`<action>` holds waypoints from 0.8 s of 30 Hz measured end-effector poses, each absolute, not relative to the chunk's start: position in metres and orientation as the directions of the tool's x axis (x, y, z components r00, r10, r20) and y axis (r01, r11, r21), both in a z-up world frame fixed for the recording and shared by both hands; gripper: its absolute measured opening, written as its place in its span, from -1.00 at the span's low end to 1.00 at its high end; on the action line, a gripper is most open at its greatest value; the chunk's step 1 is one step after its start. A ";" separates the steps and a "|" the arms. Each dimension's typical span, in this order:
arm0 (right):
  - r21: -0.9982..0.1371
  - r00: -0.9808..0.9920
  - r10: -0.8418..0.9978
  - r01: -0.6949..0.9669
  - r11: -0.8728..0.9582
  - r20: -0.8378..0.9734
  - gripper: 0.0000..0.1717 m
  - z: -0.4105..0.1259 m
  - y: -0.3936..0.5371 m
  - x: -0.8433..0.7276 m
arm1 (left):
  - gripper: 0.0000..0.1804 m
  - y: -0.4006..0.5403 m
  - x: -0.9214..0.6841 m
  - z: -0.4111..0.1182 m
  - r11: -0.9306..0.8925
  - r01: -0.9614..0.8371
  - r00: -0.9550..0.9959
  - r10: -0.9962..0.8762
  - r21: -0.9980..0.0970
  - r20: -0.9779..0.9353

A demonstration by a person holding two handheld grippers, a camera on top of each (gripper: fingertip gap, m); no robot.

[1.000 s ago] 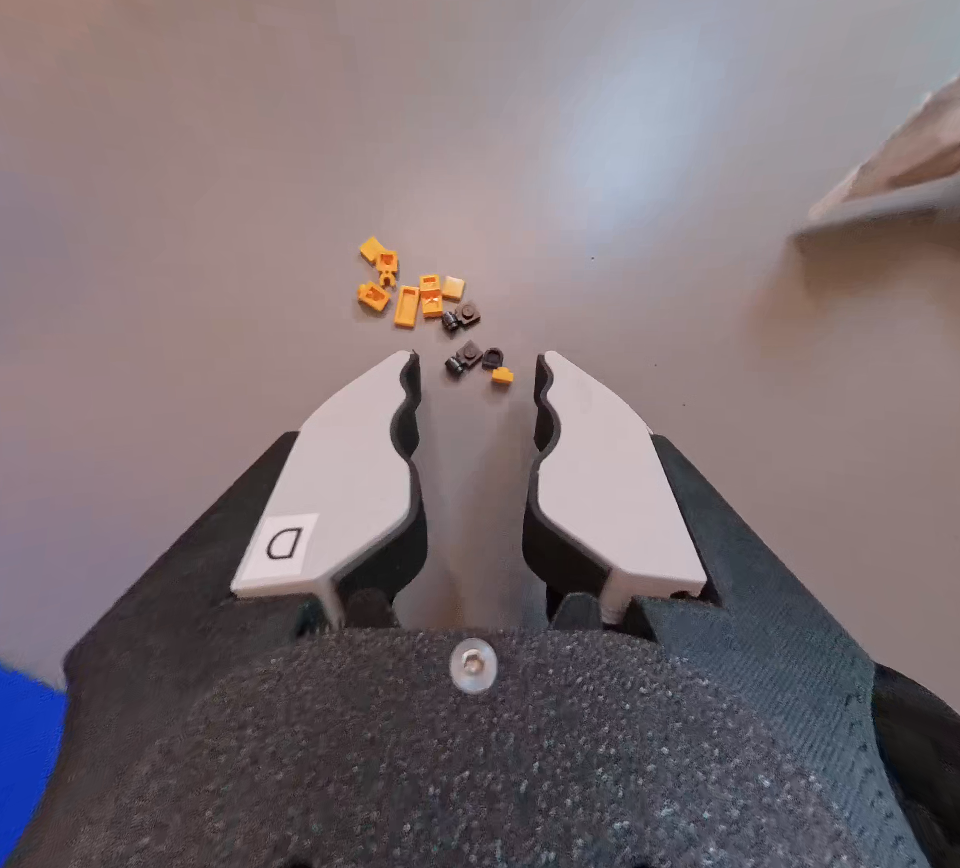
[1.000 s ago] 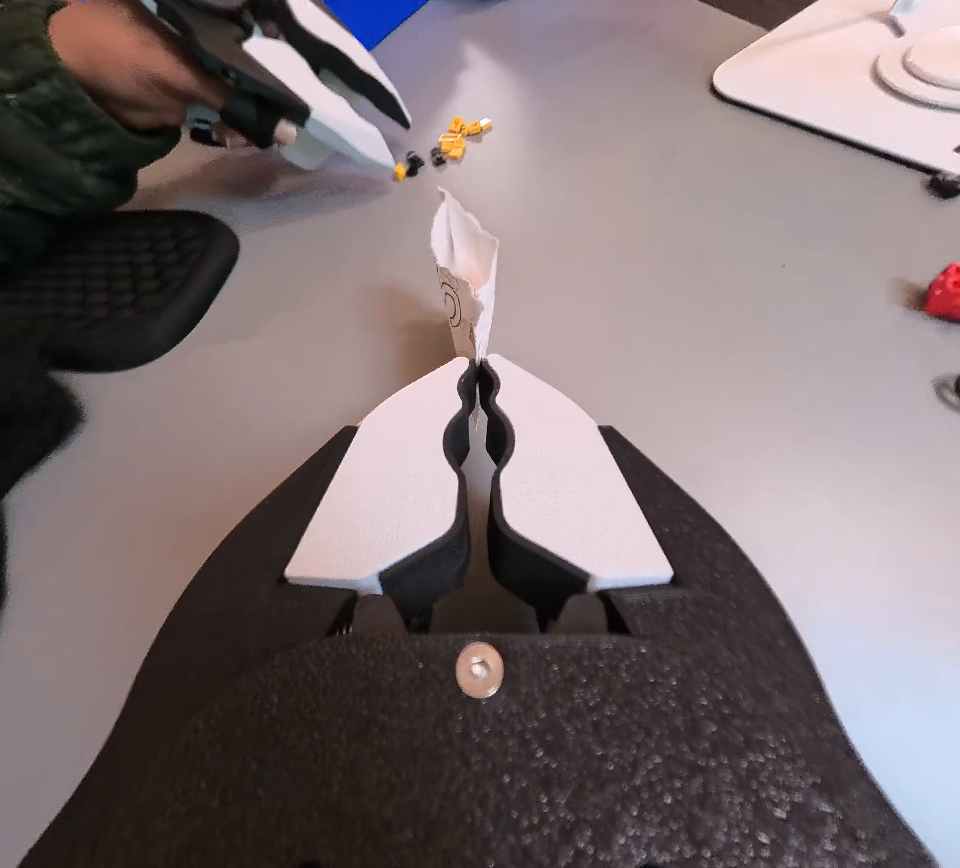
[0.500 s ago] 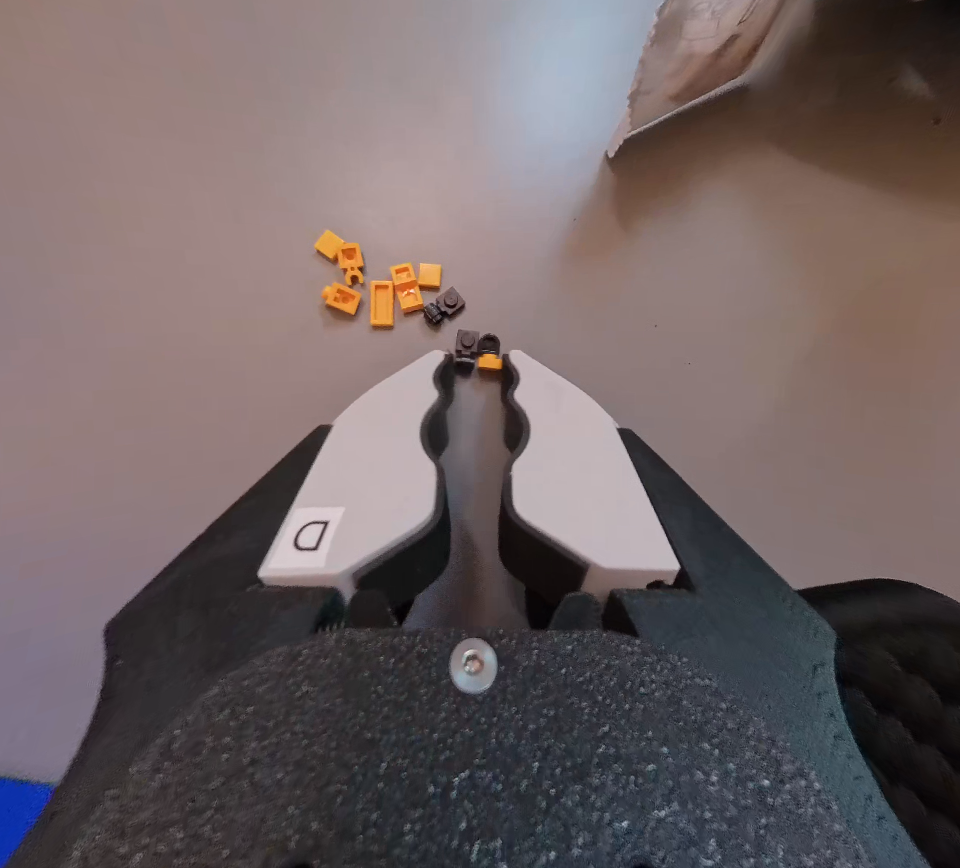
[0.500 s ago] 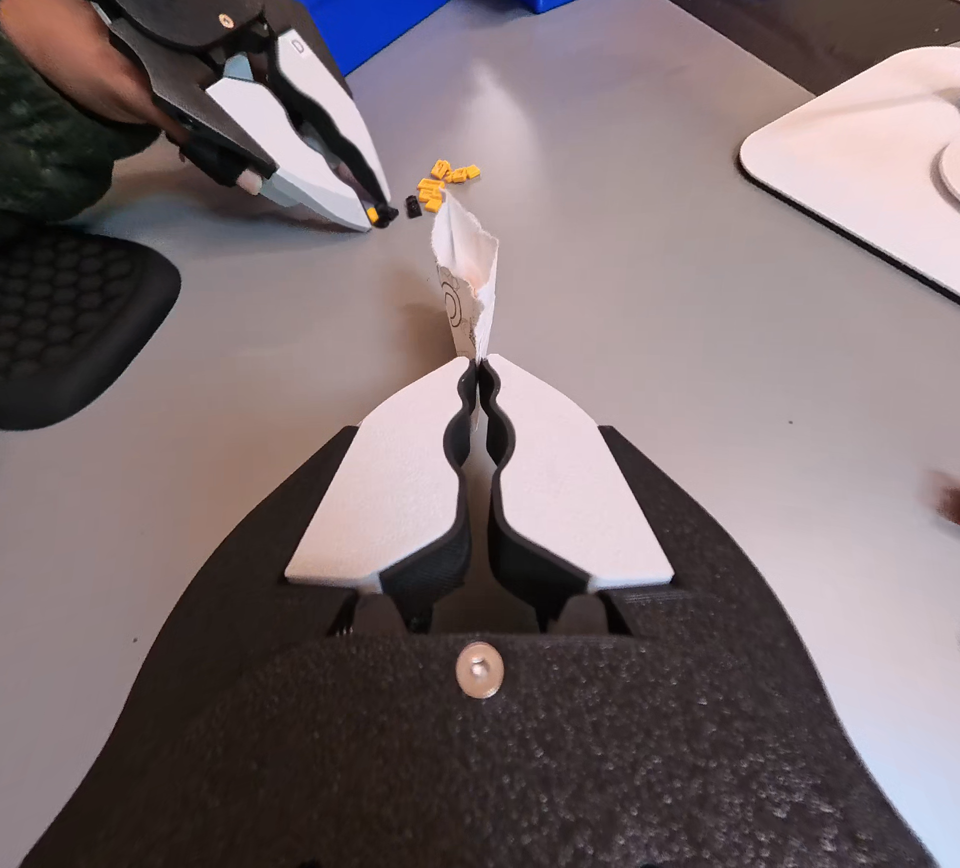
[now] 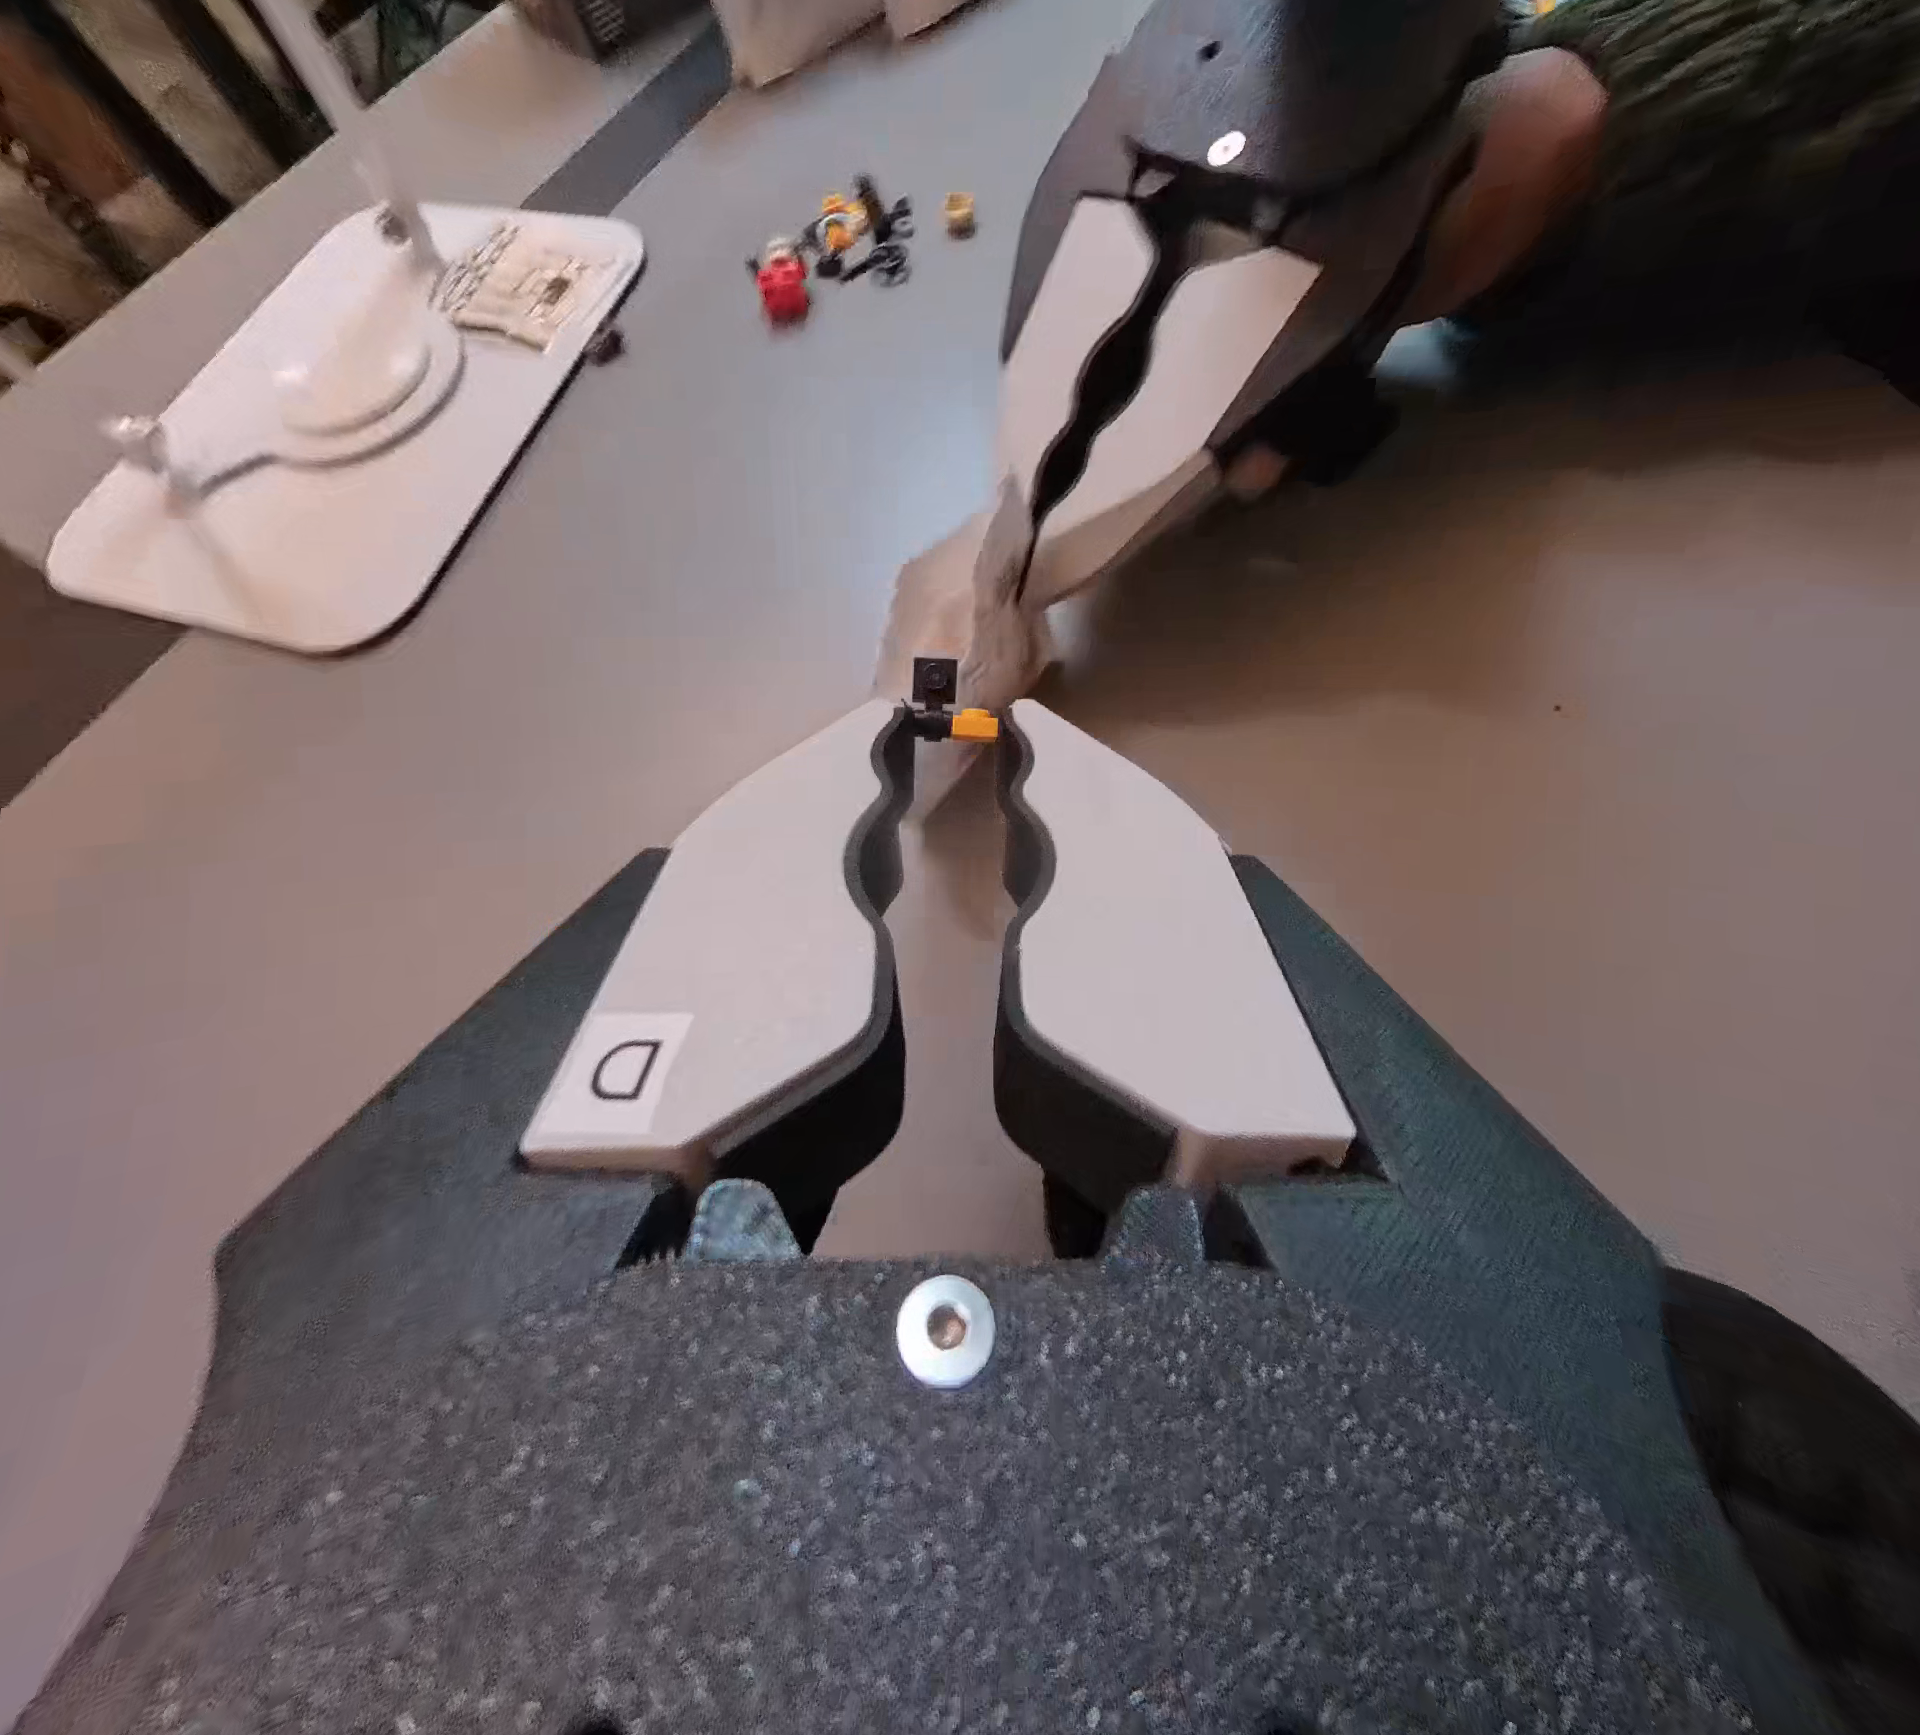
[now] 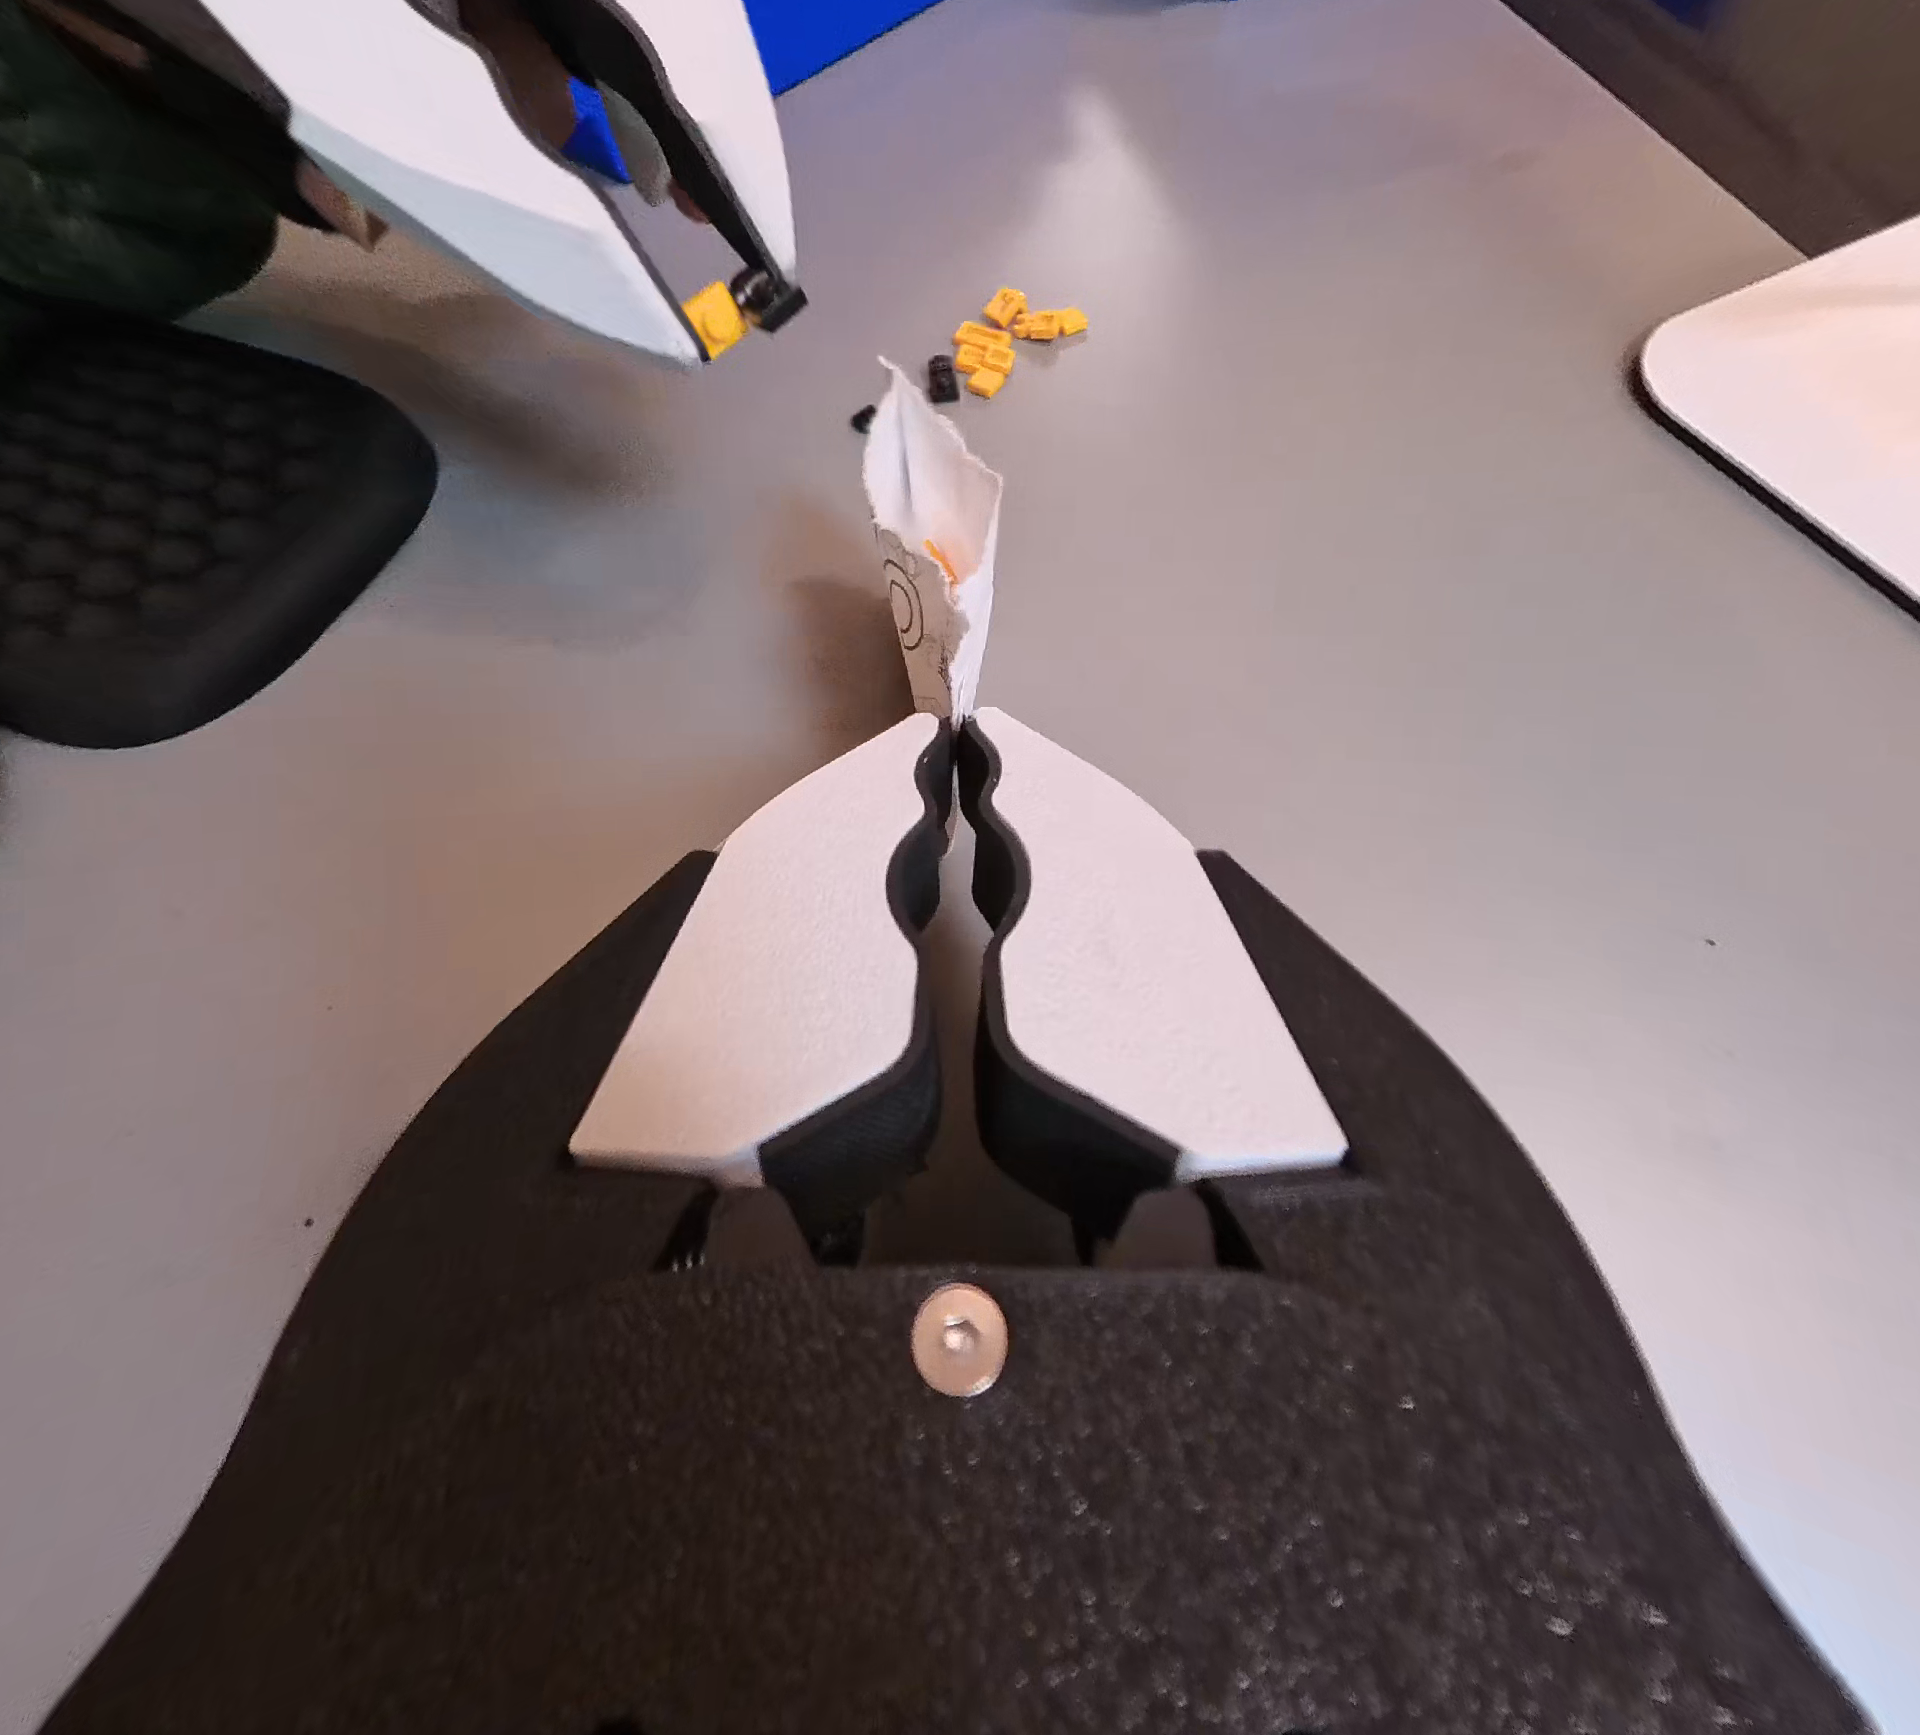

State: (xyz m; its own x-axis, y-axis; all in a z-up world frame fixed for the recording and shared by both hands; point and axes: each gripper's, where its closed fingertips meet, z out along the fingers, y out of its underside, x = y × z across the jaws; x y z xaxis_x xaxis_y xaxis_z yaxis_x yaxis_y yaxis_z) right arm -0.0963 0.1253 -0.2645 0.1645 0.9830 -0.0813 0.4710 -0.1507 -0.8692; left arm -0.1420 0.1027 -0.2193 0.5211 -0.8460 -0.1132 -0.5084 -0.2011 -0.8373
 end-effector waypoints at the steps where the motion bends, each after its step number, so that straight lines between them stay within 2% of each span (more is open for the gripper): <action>1: -0.870 0.157 0.985 0.473 -0.140 -0.073 -1.00 -0.265 0.123 -0.097 | -0.84 0.102 -0.135 -0.219 -0.186 -0.526 0.499 -0.858 -0.830 -0.124; 4: -0.873 0.137 0.989 0.473 -0.120 -0.061 -1.00 -0.264 0.118 -0.100 | -0.84 0.108 -0.124 -0.227 -0.142 -0.589 0.477 -0.856 -0.796 -0.201; 7: -0.875 0.132 0.990 0.470 -0.114 -0.059 -1.00 -0.263 0.115 -0.100 | -0.71 0.111 -0.123 -0.237 -0.113 -0.647 0.456 -0.850 -0.754 -0.264; 9: -0.878 0.129 0.990 0.464 -0.116 -0.063 -1.00 -0.262 0.114 -0.100 | -0.70 0.114 -0.127 -0.233 -0.098 -0.640 0.474 -0.831 -0.762 -0.291; 15: -0.885 0.110 0.992 0.453 -0.109 -0.066 -1.00 -0.261 0.110 -0.100 | -0.71 0.115 -0.136 -0.222 -0.134 -0.555 0.535 -0.813 -0.821 -0.229; 20: -0.895 0.081 0.996 0.439 -0.078 -0.047 -1.00 -0.257 0.104 -0.101 | -0.66 0.114 -0.134 -0.231 -0.144 -0.582 0.515 -0.827 -0.801 -0.225; 24: -0.907 0.070 0.997 0.417 -0.055 -0.028 -0.99 -0.254 0.102 -0.100 | -0.59 0.109 -0.136 -0.238 -0.199 -0.570 0.506 -0.850 -0.797 -0.149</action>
